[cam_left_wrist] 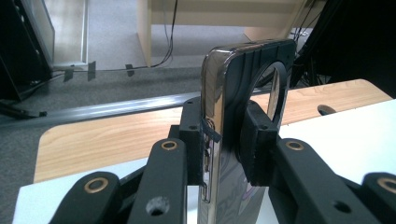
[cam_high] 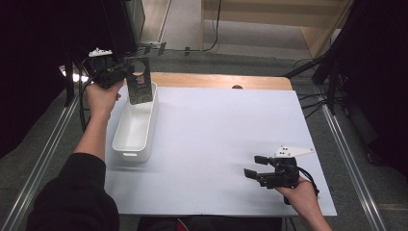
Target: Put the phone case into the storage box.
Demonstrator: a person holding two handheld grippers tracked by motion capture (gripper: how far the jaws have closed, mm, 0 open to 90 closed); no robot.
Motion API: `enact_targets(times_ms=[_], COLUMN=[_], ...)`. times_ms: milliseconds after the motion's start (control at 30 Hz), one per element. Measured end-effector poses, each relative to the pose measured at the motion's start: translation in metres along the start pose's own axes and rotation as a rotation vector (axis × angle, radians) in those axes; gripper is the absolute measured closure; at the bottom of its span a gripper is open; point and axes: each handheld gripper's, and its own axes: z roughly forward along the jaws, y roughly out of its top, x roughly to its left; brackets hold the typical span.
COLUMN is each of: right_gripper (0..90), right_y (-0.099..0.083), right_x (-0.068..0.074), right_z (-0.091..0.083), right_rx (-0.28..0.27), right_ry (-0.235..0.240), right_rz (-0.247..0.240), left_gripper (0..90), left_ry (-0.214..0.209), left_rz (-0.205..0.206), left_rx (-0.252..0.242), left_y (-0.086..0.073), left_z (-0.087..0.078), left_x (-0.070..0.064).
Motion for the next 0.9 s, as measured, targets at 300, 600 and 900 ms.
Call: enact_targets(times_ms=[300,600,900], right_gripper=[24.6,24.6,24.6], right_y=[-0.001,-0.003,-0.004], right_x=[0.0,0.0,-0.001], right_z=[-0.001,-0.002,-0.002], right_rx=[-0.002,0.001,0.001], right_ry=[-0.005,-0.011,-0.011], right_rz=[0.01,0.015,0.019], left_gripper=[73.3,73.2,73.1], left_ry=[0.005,0.006,-0.027], left_rz=[0.017,0.028,0.014], left_rx=[0.009,0.013,0.006], left_y=[-0.004,-0.008,-0.01], left_z=[0.008,0.017,0.021], left_x=[0.003,0.007,0.01])
